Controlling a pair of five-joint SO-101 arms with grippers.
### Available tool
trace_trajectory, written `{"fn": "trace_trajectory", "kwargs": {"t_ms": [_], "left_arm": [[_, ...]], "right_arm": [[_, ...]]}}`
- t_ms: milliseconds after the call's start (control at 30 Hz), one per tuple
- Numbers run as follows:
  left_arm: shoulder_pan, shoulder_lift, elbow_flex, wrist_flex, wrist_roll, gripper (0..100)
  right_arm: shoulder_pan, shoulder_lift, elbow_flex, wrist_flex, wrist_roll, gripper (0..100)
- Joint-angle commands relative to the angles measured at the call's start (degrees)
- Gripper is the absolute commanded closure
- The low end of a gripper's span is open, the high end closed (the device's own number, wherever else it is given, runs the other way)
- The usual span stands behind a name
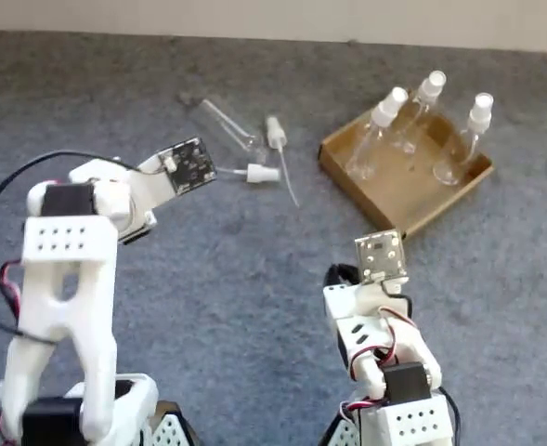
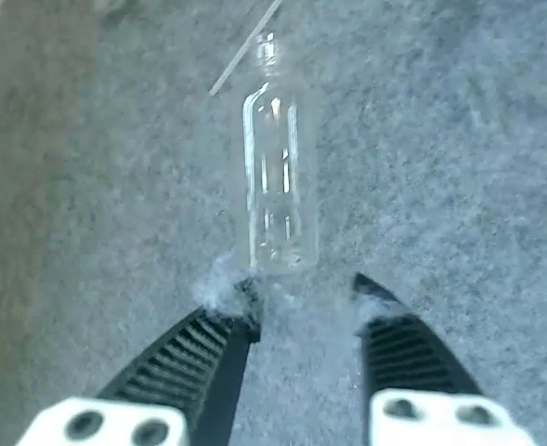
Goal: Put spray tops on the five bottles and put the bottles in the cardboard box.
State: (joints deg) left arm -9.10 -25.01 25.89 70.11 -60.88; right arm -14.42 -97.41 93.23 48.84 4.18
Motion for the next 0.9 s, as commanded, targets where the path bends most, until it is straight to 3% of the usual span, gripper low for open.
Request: {"fn": "trace_trajectory", "kwargs": {"t_ms": [0,467,867], "left_arm": [[1.27,6.64,-6.73,-0.18,-0.26,78],[1.01,36.26,-32.48,0.18,-0.35,78],[0.84,52.88,-44.88,0.26,-0.35,78]], "right_arm": [[-0.57,-0.66,1.54,-1.27,-0.53,97.4],[-4.26,-0.66,5.58,-7.25,-0.53,97.4],[-4.26,-0.66,5.58,-7.25,-0.18,97.4]]}}
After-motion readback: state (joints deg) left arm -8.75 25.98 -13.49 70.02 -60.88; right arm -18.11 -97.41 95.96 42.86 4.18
